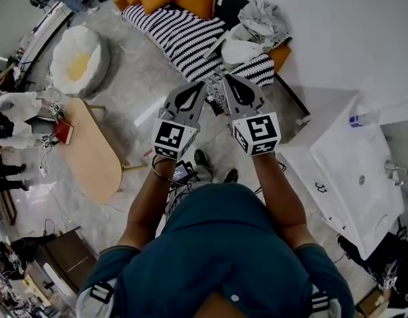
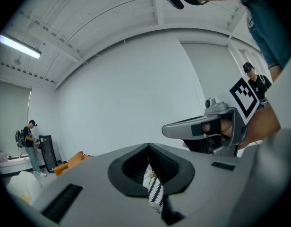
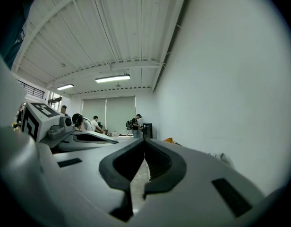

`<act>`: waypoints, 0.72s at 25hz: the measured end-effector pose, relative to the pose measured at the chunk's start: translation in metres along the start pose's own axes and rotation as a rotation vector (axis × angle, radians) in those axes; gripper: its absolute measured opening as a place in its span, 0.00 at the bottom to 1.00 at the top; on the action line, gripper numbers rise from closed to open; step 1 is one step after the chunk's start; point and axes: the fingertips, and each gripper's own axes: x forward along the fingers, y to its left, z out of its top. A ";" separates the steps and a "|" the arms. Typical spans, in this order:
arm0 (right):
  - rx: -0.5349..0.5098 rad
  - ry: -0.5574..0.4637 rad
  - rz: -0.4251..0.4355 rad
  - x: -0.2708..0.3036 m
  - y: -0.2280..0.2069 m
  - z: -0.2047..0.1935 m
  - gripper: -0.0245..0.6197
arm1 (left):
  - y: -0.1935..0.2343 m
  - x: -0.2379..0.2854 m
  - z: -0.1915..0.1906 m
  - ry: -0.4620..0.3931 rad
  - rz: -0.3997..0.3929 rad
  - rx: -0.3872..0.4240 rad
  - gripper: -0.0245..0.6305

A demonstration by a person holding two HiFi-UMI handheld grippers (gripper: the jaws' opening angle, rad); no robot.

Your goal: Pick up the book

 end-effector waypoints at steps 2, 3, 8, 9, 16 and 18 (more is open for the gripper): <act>-0.010 0.005 -0.013 0.009 -0.001 -0.001 0.06 | 0.009 0.006 -0.003 -0.005 -0.015 -0.005 0.04; -0.014 0.006 -0.018 0.014 -0.002 -0.001 0.06 | 0.013 0.009 -0.005 -0.008 -0.022 -0.005 0.04; -0.037 0.003 -0.066 0.044 -0.016 0.007 0.06 | 0.043 0.032 0.002 -0.047 -0.060 -0.008 0.04; -0.040 0.005 -0.072 0.052 -0.017 0.008 0.06 | 0.050 0.035 0.002 -0.051 -0.066 -0.010 0.04; -0.059 0.036 -0.112 0.101 -0.019 0.002 0.06 | 0.106 0.052 -0.011 -0.065 -0.093 -0.034 0.04; -0.065 0.043 -0.123 0.116 -0.018 -0.001 0.06 | 0.124 0.056 -0.015 -0.074 -0.096 -0.042 0.04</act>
